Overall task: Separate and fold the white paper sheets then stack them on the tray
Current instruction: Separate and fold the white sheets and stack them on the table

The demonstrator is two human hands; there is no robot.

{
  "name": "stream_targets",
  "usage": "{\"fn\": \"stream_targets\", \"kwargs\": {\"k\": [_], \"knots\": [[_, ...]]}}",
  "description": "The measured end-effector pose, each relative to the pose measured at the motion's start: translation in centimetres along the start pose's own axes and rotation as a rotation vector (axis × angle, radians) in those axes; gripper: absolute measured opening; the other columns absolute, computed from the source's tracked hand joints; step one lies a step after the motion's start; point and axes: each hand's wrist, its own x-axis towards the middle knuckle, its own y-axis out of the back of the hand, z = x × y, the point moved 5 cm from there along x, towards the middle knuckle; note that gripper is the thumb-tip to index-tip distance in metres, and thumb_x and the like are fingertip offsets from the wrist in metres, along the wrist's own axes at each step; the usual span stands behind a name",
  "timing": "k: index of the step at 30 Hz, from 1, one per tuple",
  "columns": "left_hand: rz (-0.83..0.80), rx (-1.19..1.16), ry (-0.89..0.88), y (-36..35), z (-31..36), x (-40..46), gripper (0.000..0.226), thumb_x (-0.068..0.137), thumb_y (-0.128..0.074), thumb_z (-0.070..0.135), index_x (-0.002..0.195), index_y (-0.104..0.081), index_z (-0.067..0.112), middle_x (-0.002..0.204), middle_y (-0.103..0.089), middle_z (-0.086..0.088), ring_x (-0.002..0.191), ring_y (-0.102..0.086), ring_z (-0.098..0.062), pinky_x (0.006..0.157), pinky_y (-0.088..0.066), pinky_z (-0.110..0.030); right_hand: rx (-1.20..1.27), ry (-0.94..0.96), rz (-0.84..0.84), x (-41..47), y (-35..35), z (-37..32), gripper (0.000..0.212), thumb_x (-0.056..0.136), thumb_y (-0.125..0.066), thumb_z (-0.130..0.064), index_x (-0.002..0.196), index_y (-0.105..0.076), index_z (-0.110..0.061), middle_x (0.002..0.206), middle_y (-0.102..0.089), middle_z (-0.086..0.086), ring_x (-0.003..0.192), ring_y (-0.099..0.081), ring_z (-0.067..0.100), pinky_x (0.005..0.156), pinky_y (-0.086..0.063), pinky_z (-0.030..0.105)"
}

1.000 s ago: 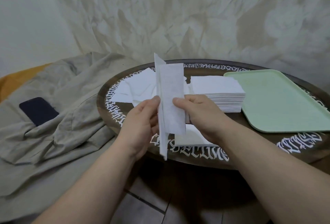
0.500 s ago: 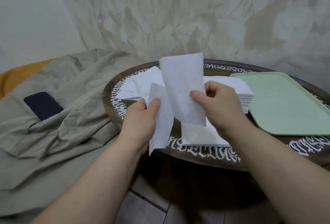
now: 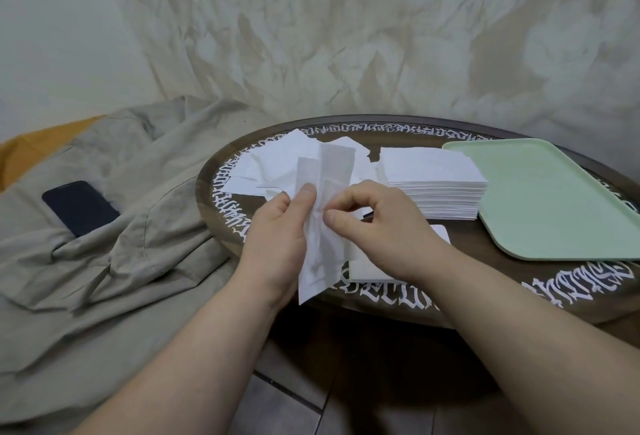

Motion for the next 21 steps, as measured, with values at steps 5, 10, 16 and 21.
{"fn": "stream_targets", "kwargs": {"k": [5,10,16,21], "knots": [[-0.030,0.026,-0.001,-0.2,-0.2,0.0,0.050,0.086,-0.069,0.038,0.105,-0.064,-0.008,0.105,-0.068,-0.030,0.096,-0.068,-0.038,0.096,-0.049,-0.058,-0.009,0.005,0.065,0.1,0.3,0.2,0.008,0.080,-0.073,-0.021,0.076,-0.068,-0.025,0.084,-0.066,-0.011,0.085,-0.061,0.003,0.080,-0.051,0.027],[-0.066,0.041,-0.018,-0.3,0.2,0.0,0.073,0.072,-0.074,0.047,0.110,-0.059,-0.014,0.111,-0.060,-0.040,0.092,-0.063,-0.037,0.096,-0.044,-0.066,0.029,0.024,0.159,0.3,0.9,0.2,0.021,0.079,-0.073,-0.015,0.087,-0.058,-0.028,0.076,-0.062,-0.010,0.078,-0.060,0.005,0.078,-0.050,0.028],[-0.088,0.008,0.023,0.2,-0.6,0.4,0.027,0.096,-0.059,0.018,0.101,-0.068,-0.007,0.097,-0.072,-0.026,0.089,-0.071,-0.038,0.081,-0.060,-0.046,-0.151,0.097,0.191,0.6,1.3,-0.1,0.033,0.076,-0.077,-0.023,0.104,-0.059,-0.026,0.103,-0.054,-0.007,0.092,-0.051,0.005,0.079,-0.042,0.020],[-0.109,-0.002,0.045,0.2,-0.6,0.5,0.031,0.096,-0.058,0.015,0.111,-0.064,-0.011,0.105,-0.070,-0.028,0.095,-0.069,-0.039,0.089,-0.056,-0.051,-0.244,0.094,0.250,0.6,1.5,-0.3,0.029,0.074,-0.078,-0.028,0.080,-0.049,-0.026,0.089,-0.051,-0.009,0.088,-0.049,0.011,0.071,-0.037,0.020]]}}
